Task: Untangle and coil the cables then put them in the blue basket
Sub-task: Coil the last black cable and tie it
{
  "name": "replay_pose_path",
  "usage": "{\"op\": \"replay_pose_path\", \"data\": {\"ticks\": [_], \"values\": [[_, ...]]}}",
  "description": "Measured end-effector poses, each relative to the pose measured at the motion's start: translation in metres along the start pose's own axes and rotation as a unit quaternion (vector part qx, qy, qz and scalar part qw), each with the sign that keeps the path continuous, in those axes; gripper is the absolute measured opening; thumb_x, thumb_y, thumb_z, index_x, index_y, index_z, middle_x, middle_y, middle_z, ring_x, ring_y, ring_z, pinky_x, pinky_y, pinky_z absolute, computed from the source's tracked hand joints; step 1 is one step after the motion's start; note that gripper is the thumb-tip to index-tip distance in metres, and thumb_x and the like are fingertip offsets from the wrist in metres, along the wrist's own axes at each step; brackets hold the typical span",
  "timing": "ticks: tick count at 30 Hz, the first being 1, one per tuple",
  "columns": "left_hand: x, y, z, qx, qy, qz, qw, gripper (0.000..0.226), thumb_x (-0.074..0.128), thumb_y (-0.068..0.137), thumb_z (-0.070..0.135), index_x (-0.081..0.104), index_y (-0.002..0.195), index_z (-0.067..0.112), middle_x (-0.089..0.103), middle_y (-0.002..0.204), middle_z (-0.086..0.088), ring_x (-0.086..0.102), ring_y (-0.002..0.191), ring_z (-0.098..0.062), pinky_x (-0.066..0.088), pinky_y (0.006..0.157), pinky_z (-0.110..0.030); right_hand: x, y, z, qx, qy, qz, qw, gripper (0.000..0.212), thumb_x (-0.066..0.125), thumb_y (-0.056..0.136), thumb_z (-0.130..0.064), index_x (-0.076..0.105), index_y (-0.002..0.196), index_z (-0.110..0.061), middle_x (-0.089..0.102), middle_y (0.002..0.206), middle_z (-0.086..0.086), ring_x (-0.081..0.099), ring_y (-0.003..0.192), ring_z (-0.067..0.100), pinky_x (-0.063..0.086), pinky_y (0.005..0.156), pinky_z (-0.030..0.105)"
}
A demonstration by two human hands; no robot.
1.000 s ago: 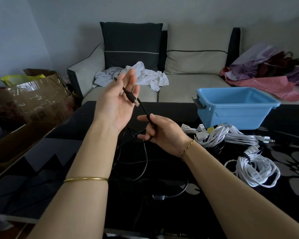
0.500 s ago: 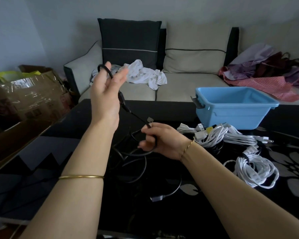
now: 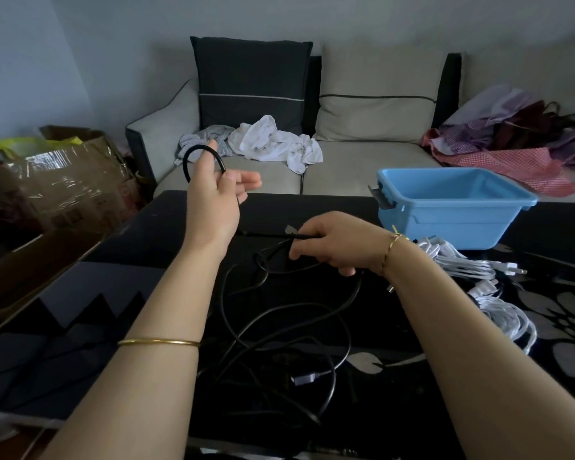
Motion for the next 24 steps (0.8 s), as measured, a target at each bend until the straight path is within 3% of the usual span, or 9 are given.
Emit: {"op": "replay_pose_path", "data": {"ticks": [6,10,12,14,16,17,19,21,24], "values": [[0.001,-0.001,0.002,0.013,0.042,-0.01,0.999,0.053,0.028,0.1,0.003,0.017,0.151,0.015,0.064,0.083,0.001,0.066,0.083,-0.013,0.055,0.086,-0.033,-0.007,-0.011,-0.003,-0.004,-0.004,-0.019,1.0,0.016,0.061,0.089,-0.03,0.071,0.087,-0.017,0.036,0.053,-0.001,0.032,0.042,0.012,0.033,0.04,0.022],[0.012,-0.009,0.003,0.033,0.203,-0.097,0.974,0.055,0.03,0.101,0.006,0.016,0.152,0.021,0.062,0.079,0.003,0.062,0.071,-0.013,0.049,0.074,-0.027,-0.03,-0.009,-0.002,-0.036,-0.029,0.109,0.993,0.01,0.068,0.085,-0.023,0.07,0.083,-0.013,0.049,0.048,-0.011,0.045,0.037,0.004,0.035,0.041,0.012],[0.02,-0.015,-0.003,-0.008,0.245,-0.165,0.955,0.053,0.032,0.101,0.009,0.022,0.15,0.025,0.065,0.079,0.001,0.06,0.061,-0.013,0.047,0.066,-0.026,-0.042,-0.009,0.003,-0.039,0.013,0.172,0.984,0.008,0.066,0.085,-0.018,0.067,0.079,-0.014,0.056,0.05,-0.009,0.053,0.041,0.007,0.045,0.046,0.017],[0.029,-0.024,-0.005,-0.045,0.228,-0.239,0.943,0.04,0.033,0.101,0.01,0.037,0.14,0.018,0.066,0.072,-0.003,0.051,0.047,-0.014,0.043,0.053,-0.025,-0.049,-0.01,0.007,-0.04,0.057,0.209,0.975,0.01,0.063,0.088,-0.014,0.064,0.078,-0.015,0.055,0.042,-0.004,0.057,0.04,0.012,0.043,0.045,0.015],[0.037,-0.032,-0.001,-0.07,0.193,-0.29,0.935,0.022,0.034,0.103,0.018,0.052,0.114,0.011,0.063,0.061,-0.004,0.041,0.038,-0.012,0.035,0.045,-0.023,-0.052,-0.012,0.006,-0.047,0.089,0.237,0.966,0.009,0.06,0.089,-0.013,0.064,0.081,-0.015,0.052,0.038,-0.002,0.056,0.036,0.012,0.041,0.041,0.014],[0.039,-0.036,0.001,-0.085,0.17,-0.306,0.933,0.025,0.033,0.104,0.024,0.054,0.106,0.011,0.062,0.058,-0.005,0.038,0.036,-0.012,0.032,0.045,-0.024,-0.054,-0.013,0.005,-0.056,0.102,0.25,0.961,0.009,0.06,0.089,-0.012,0.063,0.081,-0.015,0.05,0.036,-0.003,0.053,0.034,0.011,0.043,0.041,0.017],[0.042,-0.043,0.004,-0.122,0.109,-0.335,0.928,0.034,0.031,0.104,0.03,0.057,0.11,0.008,0.057,0.053,-0.006,0.033,0.035,-0.011,0.03,0.044,-0.025,-0.058,-0.016,0.003,-0.074,0.11,0.277,0.952,0.007,0.06,0.089,-0.012,0.064,0.084,-0.013,0.047,0.034,-0.01,0.045,0.031,0.007,0.046,0.041,0.021],[0.045,-0.048,0.01,-0.151,0.042,-0.36,0.92,0.036,0.031,0.104,0.026,0.057,0.115,0.003,0.05,0.048,-0.006,0.027,0.032,-0.008,0.028,0.039,-0.021,-0.061,-0.015,0.004,-0.081,0.111,0.293,0.946,0.008,0.058,0.09,-0.014,0.065,0.089,-0.009,0.045,0.035,-0.013,0.039,0.029,0.007,0.038,0.038,0.019],[0.048,-0.051,0.02,-0.192,-0.059,-0.381,0.902,0.038,0.03,0.103,0.023,0.056,0.115,-0.002,0.04,0.04,0.002,0.02,0.03,-0.005,0.023,0.035,-0.018,-0.056,-0.008,0.021,-0.068,0.227,0.283,0.929,0.017,0.052,0.094,-0.016,0.067,0.096,-0.007,0.037,0.045,-0.009,0.029,0.032,0.007,0.033,0.038,0.022]]}}
Point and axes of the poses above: each hand's wrist, its own y-axis towards the middle knuckle, its own x-axis out of the palm, z = x × y, the point moved 6 cm from there along y, towards the middle knuckle
